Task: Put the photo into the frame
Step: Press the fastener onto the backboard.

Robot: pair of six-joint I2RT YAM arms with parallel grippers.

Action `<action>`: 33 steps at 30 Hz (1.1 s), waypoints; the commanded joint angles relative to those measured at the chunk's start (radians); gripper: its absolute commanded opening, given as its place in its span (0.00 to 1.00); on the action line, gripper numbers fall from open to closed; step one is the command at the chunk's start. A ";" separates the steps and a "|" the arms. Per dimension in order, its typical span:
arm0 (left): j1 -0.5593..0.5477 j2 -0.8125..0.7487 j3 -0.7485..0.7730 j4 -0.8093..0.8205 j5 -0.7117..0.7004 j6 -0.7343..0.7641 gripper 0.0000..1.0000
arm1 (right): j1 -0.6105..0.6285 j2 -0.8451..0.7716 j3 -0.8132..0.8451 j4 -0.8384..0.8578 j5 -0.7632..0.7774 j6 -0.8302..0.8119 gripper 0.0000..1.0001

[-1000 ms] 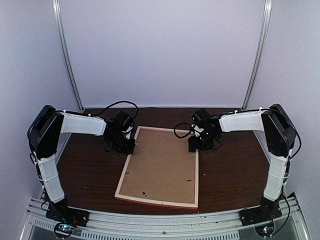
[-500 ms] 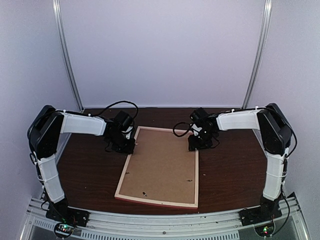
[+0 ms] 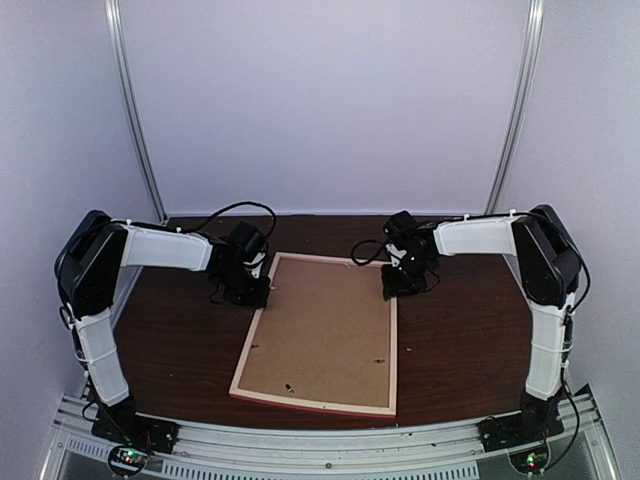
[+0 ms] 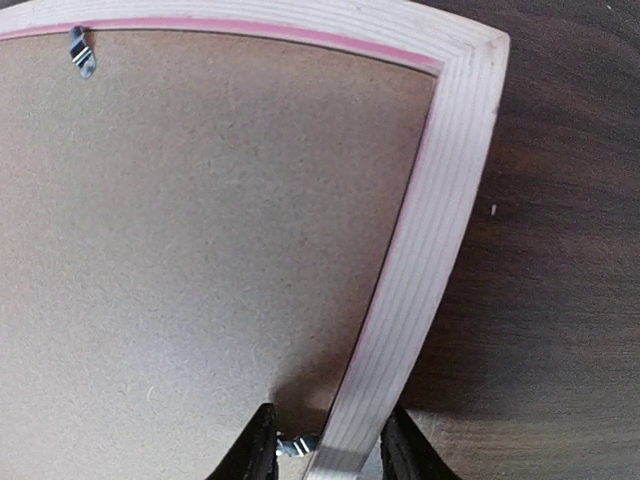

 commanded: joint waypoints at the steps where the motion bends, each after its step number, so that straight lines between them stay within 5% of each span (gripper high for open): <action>1: -0.006 0.002 -0.014 -0.071 0.066 0.046 0.13 | -0.015 0.048 0.024 0.016 -0.001 0.019 0.32; 11: -0.006 0.007 -0.009 -0.071 0.069 0.048 0.13 | -0.036 0.050 0.029 -0.016 -0.081 0.009 0.24; 33: -0.006 0.016 0.004 -0.079 0.075 0.050 0.13 | -0.120 0.160 0.186 -0.298 -0.231 -0.280 0.27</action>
